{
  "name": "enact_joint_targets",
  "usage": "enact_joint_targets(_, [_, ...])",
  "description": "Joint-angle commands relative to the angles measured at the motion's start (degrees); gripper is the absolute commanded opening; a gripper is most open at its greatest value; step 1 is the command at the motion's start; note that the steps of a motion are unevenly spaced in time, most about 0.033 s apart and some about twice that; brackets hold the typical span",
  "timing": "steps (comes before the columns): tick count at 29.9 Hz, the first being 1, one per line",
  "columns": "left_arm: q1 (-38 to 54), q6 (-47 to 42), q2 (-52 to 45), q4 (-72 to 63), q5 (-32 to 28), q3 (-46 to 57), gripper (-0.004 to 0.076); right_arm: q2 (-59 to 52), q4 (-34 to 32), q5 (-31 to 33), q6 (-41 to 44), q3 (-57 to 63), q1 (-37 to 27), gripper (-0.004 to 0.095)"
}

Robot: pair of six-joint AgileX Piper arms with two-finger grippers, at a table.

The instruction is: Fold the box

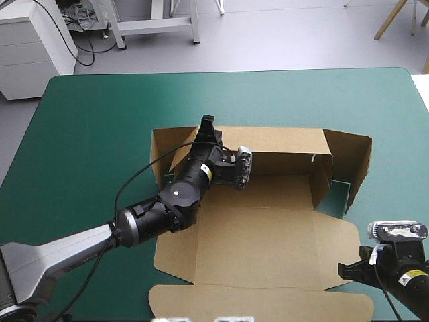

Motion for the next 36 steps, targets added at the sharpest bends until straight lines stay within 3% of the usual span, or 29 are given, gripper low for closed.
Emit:
enact_joint_targets(1, [-0.4,-0.7,-2.1,3.0,0.6,-1.1,-0.001,0.3,-1.6,-3.0,2.4,-1.4,0.2,-0.0009])
enact_joint_targets(4, [-0.4,-0.7,-2.1,3.0,0.6,-1.1,-0.001,0.3,-2.5,-3.0,3.5,-1.4,0.2,0.0035])
enact_joint_targets(9, [-0.4,-0.7,-2.1,3.0,0.6,-1.1,-0.001,0.3,-2.4,-3.1,3.5,-1.4,0.2,0.0244])
enact_joint_targets(12, [-0.4,-0.7,-2.1,3.0,0.6,-1.1,-0.001,0.3,-2.4,-3.1,3.6,-1.4,0.2,0.0425])
enact_joint_targets(15, [-0.4,-0.7,-2.1,3.0,0.6,-1.1,-0.001,0.3,-3.2,-3.1,4.6,-1.4,0.2,0.0673])
enact_joint_targets(18, [-0.4,-0.7,-2.1,3.0,0.6,-1.1,-0.001,0.3,-5.1,-3.2,7.0,-1.3,0.2,0.0788])
enact_joint_targets(36, [-0.4,-0.7,-2.1,3.0,0.6,-1.1,-0.001,0.3,-4.0,-3.6,5.3,-1.5,0.2,0.0565])
